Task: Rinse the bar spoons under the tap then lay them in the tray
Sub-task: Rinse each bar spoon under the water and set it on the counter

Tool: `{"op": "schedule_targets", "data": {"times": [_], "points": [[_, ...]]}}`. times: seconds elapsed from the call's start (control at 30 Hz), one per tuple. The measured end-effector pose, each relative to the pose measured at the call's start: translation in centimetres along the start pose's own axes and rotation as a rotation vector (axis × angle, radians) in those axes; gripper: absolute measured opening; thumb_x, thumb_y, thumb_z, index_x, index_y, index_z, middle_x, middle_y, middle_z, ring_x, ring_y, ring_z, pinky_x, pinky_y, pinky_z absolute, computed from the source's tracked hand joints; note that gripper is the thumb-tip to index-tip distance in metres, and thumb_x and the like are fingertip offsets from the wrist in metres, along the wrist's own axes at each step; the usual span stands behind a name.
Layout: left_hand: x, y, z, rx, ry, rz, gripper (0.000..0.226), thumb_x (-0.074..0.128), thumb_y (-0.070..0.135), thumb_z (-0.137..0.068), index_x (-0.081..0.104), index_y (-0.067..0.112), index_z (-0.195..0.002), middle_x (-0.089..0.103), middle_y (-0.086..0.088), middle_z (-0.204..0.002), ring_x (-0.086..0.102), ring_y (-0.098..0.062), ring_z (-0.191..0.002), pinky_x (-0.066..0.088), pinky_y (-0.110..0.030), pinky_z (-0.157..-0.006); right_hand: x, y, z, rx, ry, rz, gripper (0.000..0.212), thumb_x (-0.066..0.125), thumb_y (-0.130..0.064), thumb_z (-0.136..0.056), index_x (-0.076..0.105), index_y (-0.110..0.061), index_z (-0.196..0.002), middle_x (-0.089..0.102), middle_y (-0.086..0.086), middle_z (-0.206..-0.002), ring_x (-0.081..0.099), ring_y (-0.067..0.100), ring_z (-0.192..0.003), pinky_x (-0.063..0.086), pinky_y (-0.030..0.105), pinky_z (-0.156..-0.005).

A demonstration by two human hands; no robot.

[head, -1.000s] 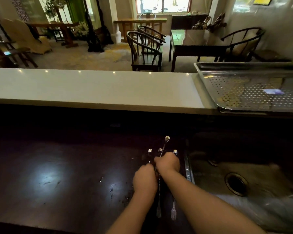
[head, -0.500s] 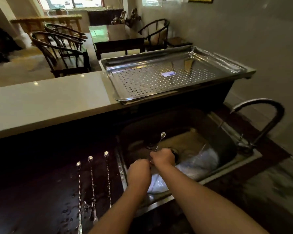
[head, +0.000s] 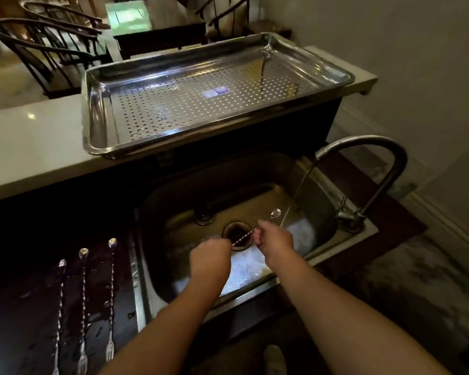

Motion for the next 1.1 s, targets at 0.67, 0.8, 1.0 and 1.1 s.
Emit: {"op": "schedule_targets", "data": {"times": [0.67,0.8,1.0,1.1], "points": [[4.6,9.3,-3.0,-0.673,-0.254,1.668,0.027,0.060,0.034,-0.090,0.069,0.009,-0.085,0.068,-0.007,-0.083,0.061,-0.017,-0.071,0.050,-0.030,-0.066,-3.3,-3.7,-4.0,0.082,-0.005,-0.213,0.015,0.058,0.001,-0.090,0.059,0.004,-0.075,0.060,0.014,-0.070,0.061,0.020,-0.060,0.056,0.023,-0.059],[6.3,9.4,-3.9,-0.896,-0.165,2.131,0.037,0.054,0.028,-0.095,0.055,0.002,-0.122,0.060,-0.011,-0.123,0.058,-0.024,-0.115,0.047,-0.031,-0.091,-3.8,-3.9,-4.5,0.095,0.036,-0.188,0.014,0.062,0.001,-0.088,0.059,0.005,-0.075,0.063,0.015,-0.071,0.063,0.020,-0.059,0.055,0.017,-0.045],[6.2,8.5,-4.2,-0.972,0.094,2.192,0.025,0.054,0.012,-0.095,0.055,0.001,-0.118,0.065,-0.015,-0.110,0.067,-0.014,-0.080,0.057,-0.018,-0.061,-3.6,-3.2,-4.8,0.146,0.056,-0.195,0.007,0.062,0.001,-0.087,0.061,0.007,-0.084,0.064,0.014,-0.073,0.065,0.020,-0.062,0.055,0.018,-0.045],[6.1,8.1,-4.2,-0.994,0.155,2.187,0.013,0.054,0.007,-0.095,0.058,0.002,-0.105,0.067,-0.011,-0.092,0.068,-0.013,-0.075,0.057,-0.017,-0.056,-3.3,-2.8,-4.8,0.162,0.031,-0.200,0.007,0.062,0.001,-0.088,0.061,0.007,-0.087,0.065,0.015,-0.076,0.066,0.021,-0.064,0.055,0.020,-0.046]]}}
Point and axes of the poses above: each hand's wrist, its own z-axis away from the middle knuckle, its own x-axis out of the palm, y = z × x, the point moved 5 cm from there along -z, towards the middle knuckle
